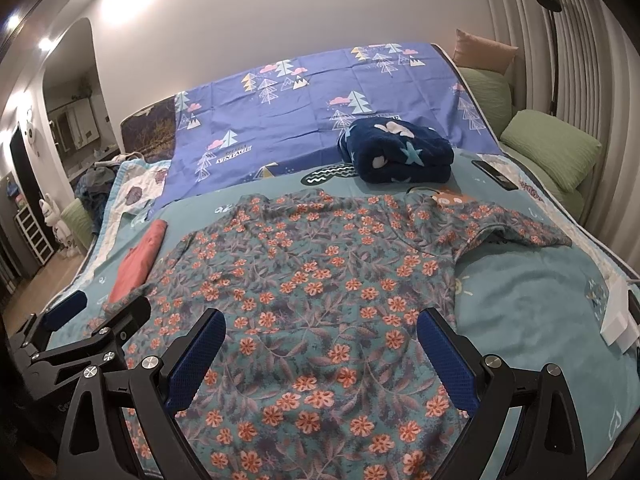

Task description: Fold small clothes

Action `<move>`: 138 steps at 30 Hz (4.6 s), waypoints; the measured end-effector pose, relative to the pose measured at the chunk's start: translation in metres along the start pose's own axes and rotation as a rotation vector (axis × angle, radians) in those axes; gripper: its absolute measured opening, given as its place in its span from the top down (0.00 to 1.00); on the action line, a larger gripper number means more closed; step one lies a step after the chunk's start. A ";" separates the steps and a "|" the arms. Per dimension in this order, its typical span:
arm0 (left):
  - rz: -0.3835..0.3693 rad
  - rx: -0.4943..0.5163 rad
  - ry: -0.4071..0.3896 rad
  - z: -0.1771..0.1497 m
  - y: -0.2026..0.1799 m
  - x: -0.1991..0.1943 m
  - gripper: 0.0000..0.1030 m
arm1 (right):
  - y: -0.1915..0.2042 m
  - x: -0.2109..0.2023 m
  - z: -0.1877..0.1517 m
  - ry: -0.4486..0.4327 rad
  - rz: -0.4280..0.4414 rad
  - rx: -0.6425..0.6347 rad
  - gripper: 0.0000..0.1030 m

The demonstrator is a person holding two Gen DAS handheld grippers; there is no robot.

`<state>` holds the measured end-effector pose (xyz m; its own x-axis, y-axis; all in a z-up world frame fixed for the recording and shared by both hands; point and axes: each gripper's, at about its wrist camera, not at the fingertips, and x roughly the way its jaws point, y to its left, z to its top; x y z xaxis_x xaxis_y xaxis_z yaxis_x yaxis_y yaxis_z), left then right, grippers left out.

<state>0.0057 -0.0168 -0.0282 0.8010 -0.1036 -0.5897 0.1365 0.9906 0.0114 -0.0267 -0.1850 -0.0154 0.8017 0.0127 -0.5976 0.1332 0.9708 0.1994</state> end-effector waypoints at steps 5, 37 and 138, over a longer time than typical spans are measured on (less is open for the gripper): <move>0.000 0.000 0.000 0.000 0.000 0.001 0.01 | 0.000 0.001 0.001 -0.001 -0.001 -0.002 0.05; -0.012 -0.008 0.002 -0.008 -0.001 0.003 0.01 | 0.008 0.000 -0.004 0.010 -0.011 -0.020 0.38; -0.541 0.028 0.208 0.059 -0.033 0.131 0.76 | -0.044 0.093 0.015 0.235 0.009 0.065 0.57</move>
<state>0.1403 -0.0681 -0.0580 0.4824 -0.5717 -0.6637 0.5118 0.7988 -0.3160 0.0508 -0.2302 -0.0676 0.6463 0.0839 -0.7584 0.1698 0.9532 0.2501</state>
